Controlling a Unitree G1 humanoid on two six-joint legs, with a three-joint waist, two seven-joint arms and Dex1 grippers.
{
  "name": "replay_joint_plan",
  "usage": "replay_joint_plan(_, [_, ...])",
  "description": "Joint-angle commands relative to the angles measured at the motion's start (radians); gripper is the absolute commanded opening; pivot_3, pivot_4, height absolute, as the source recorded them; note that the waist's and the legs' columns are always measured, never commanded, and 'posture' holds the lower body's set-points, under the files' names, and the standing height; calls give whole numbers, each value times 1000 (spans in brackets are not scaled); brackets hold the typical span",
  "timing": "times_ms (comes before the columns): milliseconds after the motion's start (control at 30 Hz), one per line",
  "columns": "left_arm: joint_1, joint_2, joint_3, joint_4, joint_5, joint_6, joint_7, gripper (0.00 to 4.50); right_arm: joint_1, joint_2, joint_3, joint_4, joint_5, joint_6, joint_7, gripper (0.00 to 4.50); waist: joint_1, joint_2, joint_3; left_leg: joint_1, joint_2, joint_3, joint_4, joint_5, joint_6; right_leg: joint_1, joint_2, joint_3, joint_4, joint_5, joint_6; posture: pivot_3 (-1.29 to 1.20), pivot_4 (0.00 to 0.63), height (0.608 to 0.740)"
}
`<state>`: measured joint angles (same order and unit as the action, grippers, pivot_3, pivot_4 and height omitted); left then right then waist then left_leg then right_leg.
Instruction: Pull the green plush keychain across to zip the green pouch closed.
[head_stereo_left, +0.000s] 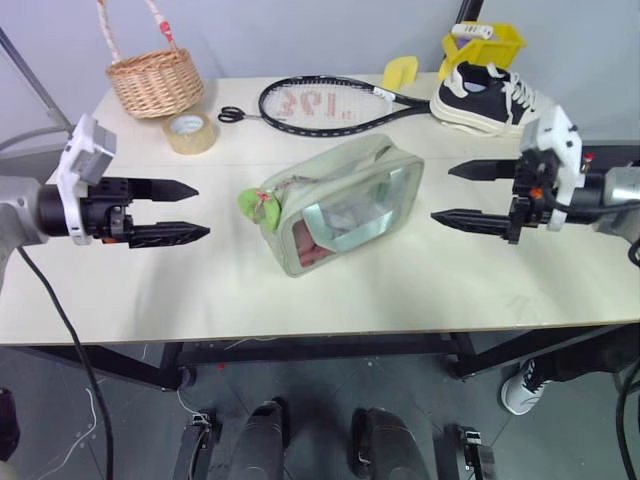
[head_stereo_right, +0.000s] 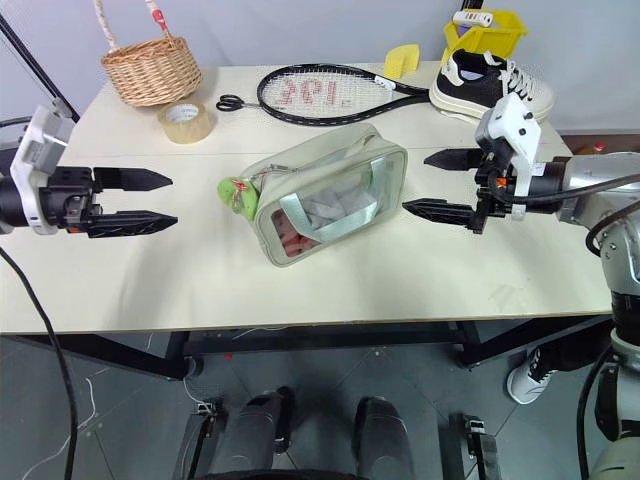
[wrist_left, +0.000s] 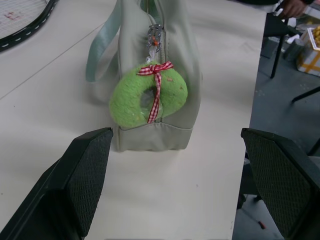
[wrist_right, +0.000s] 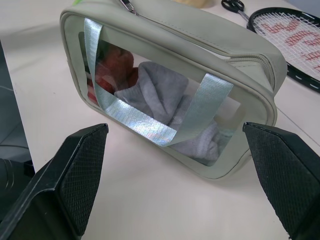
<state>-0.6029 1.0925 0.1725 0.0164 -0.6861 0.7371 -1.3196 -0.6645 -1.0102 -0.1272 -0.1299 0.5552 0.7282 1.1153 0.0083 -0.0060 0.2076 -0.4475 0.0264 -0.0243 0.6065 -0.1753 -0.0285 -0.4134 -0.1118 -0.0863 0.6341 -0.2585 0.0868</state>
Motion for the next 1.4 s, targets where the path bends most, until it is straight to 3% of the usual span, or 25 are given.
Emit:
replay_joint_plan(33, [-14,19,30,1,7,-36,-27,4394,-20,-14,-23,-7,2,-19,4,4500,0,0,0,0,0,0,0,0,0,0,0,0,0,0,0,0,150,738])
replay_joint_plan(133, [-70,-1,33,34,-7,25,32,4394,-29,-11,-18,-6,1,-17,2,4500,1,0,0,0,0,0,1,0,0,0,0,0,0,0,0,0,150,738])
replay_joint_plan(367, [-96,15,22,53,-3,6,-41,4394,-71,-9,19,-1,-18,-40,19,4500,1,0,0,0,0,0,3,0,0,1,0,1,0,1,0,0,150,738])
replay_joint_plan(533, [-142,15,10,71,6,-17,-105,4394,-207,16,151,56,-110,-115,76,4500,-6,0,0,0,0,1,4,0,0,0,0,1,2,2,1,0,150,738])
replay_joint_plan(900, [-202,-53,-17,121,34,-76,-134,4394,-559,268,478,408,-421,-444,223,4500,-25,0,0,1,0,2,6,0,0,-4,0,4,14,1,3,0,150,738])
replay_joint_plan(1067, [-178,-57,-3,88,31,-77,-127,4394,-653,354,555,602,-543,-608,279,4500,-26,0,0,-2,0,2,6,2,-2,-9,1,6,19,1,3,0,150,738])
replay_joint_plan(1167, [-149,-45,21,60,22,-73,-122,4500,-691,383,577,708,-602,-702,299,3179,-26,0,0,-2,0,3,6,2,-3,-9,1,6,19,2,3,0,150,738])
replay_joint_plan(1367, [-94,-31,56,19,10,-68,-103,4500,-754,440,572,832,-677,-734,278,25,-28,0,0,-2,1,3,6,2,-3,-10,2,7,21,2,3,0,150,738])
replay_joint_plan(1400, [-90,-32,57,15,9,-69,-99,4500,-768,452,555,813,-669,-643,272,25,-28,0,0,-2,1,3,6,2,-3,-10,2,7,21,2,3,0,150,738])
